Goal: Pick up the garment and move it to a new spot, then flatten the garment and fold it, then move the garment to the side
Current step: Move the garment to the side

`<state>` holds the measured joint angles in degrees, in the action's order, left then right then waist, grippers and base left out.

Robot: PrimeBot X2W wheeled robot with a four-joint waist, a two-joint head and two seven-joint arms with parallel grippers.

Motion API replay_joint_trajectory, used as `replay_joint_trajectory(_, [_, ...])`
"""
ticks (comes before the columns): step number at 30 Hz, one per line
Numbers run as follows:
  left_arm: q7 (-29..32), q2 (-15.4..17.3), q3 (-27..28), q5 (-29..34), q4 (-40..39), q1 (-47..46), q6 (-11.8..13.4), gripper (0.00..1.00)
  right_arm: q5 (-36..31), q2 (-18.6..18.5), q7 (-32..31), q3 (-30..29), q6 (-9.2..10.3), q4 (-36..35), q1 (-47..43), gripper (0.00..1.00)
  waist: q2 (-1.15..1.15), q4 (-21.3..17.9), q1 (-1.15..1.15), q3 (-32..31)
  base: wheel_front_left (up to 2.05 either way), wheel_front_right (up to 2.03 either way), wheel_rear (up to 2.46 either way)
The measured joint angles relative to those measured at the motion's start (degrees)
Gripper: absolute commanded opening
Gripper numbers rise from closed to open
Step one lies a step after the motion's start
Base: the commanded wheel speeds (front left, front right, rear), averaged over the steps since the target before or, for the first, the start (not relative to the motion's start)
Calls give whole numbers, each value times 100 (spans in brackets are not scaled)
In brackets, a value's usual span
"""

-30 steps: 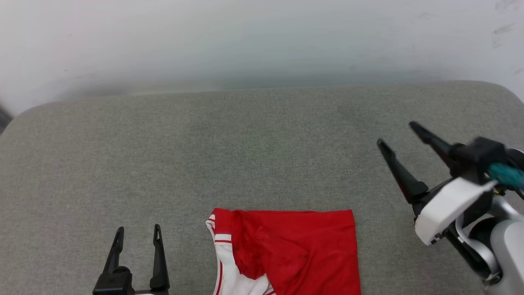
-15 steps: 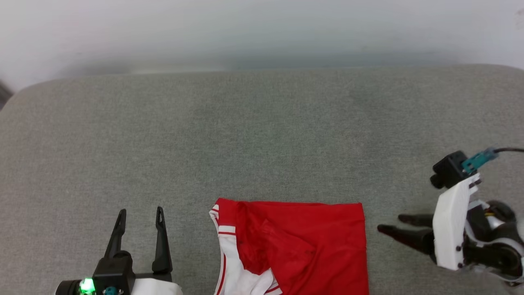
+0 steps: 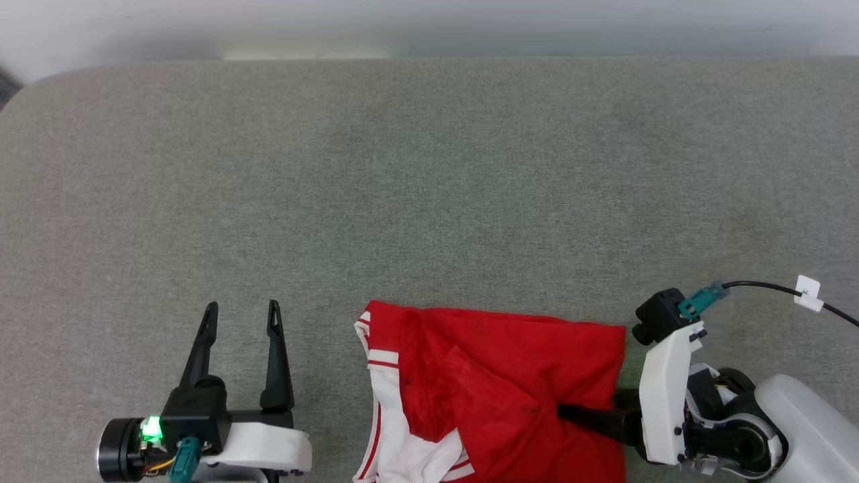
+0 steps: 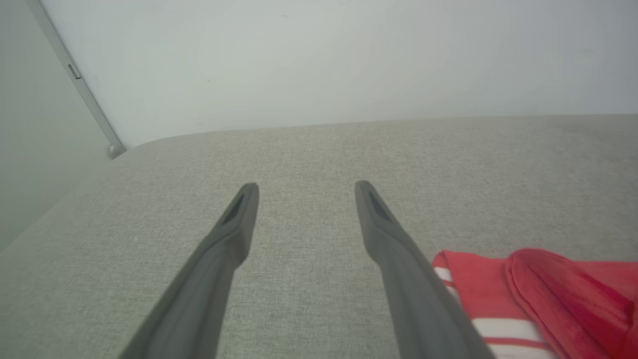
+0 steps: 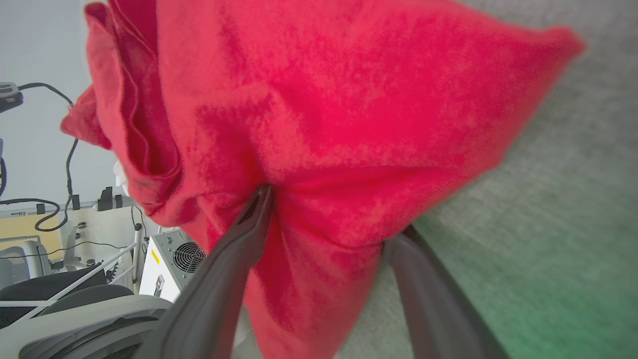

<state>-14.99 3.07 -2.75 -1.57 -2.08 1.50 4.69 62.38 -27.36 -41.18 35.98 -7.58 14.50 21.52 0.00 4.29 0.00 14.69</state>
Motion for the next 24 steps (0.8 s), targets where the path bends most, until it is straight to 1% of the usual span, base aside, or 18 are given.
replay_joint_trajectory(5, [0, -4, -43, 3, 30, -91, -13, 100, -143, 13, 292, 347, -43, 233, 185, 100, 0, 95, -1, 139, 0, 0, 0])
replay_joint_trajectory(6, [0, -4, -44, 3, 34, -92, -13, 100, -151, 0, 368, 417, -43, 250, 210, 37, 0, 109, -1, 150, 0, 0, 0])
replay_joint_trajectory(7, [0, -4, -52, 3, 38, -94, -12, 100, -183, -18, 482, 472, -43, 275, 226, 0, 0, 121, -1, 156, 0, 0, 0])
replay_joint_trajectory(8, [0, -5, -59, 3, 44, -94, -12, 100, -186, -31, 587, 531, -43, 320, 253, 0, 0, 128, -1, 154, 0, 0, 0])
replay_joint_trajectory(9, [0, -9, -73, 2, 101, -77, 10, 100, -226, -121, 1013, 939, -34, 370, 431, 0, 0, 138, 0, 35, 0, 0, 0])
replay_joint_trajectory(13, [-1, -10, -52, 2, 91, 48, 45, 100, -296, -247, 1344, 1221, 3, 200, 683, 0, 0, 78, 1, -145, 0, 0, 0])
replay_joint_trajectory(15, [-1, -9, -27, 2, 88, 138, 64, 100, -380, -385, 1504, 1330, 4, 25, 914, 0, 0, 12, 1, -250, 0, 0, 0])
replay_joint_trajectory(19, [-3, -12, 32, -14, 56, 291, 88, 100, -520, -769, 1675, 1534, 7, -383, 1335, 0, 0, -208, 1, -434, 0, 0, 0])
replay_joint_trajectory(24, [-8, -12, 133, -38, -18, 419, 105, 100, -751, -1345, 1684, 1700, 7, -1020, 1815, 0, 0, -630, 0, -559, 0, 0, 0])
